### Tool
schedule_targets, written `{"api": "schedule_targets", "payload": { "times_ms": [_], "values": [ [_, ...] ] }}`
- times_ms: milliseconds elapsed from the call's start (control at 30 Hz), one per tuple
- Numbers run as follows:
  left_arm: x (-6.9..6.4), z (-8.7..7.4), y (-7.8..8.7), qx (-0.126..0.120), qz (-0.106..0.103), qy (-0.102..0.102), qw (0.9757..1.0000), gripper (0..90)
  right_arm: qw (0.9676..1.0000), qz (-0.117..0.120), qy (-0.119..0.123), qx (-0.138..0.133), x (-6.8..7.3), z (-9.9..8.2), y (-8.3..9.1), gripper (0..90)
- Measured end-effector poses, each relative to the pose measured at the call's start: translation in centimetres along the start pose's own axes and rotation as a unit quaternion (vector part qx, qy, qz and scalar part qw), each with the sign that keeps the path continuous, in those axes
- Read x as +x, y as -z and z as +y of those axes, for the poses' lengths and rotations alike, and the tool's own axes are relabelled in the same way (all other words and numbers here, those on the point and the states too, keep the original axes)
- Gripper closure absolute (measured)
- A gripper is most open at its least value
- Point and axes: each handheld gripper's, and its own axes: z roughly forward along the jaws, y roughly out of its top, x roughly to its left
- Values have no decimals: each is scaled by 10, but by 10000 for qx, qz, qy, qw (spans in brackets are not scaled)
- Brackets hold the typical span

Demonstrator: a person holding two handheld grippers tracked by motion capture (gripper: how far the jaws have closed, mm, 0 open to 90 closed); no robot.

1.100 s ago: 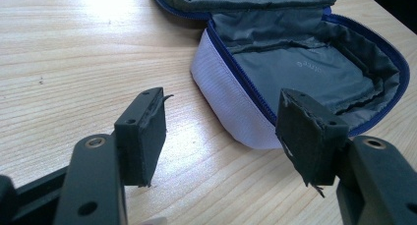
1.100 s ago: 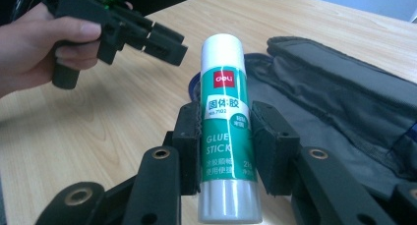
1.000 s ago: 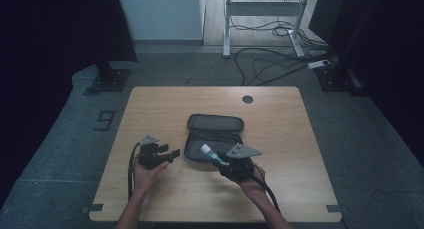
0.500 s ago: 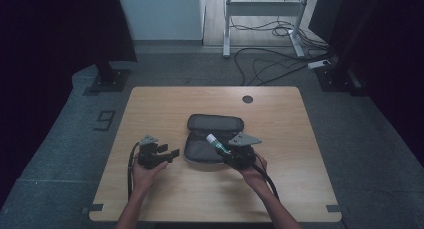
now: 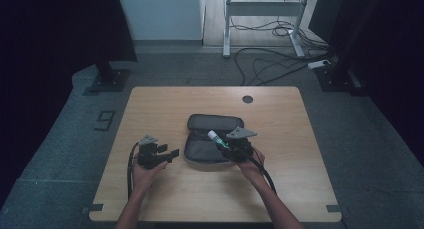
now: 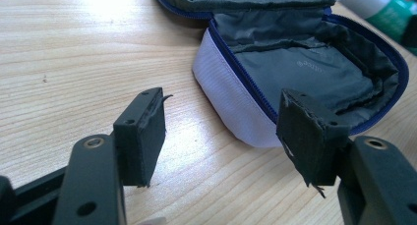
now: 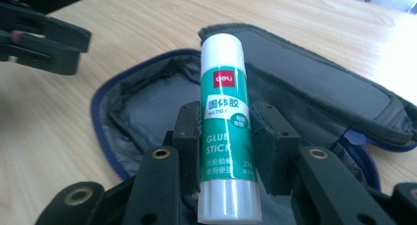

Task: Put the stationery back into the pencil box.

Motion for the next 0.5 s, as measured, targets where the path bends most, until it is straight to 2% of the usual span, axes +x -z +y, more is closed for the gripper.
{"api": "schedule_targets", "payload": {
  "times_ms": [500],
  "values": [
    [2,-1,0,20,14,18,10000,358,9990,-137,10,426,-4,-8,-27,646]
  ]
}}
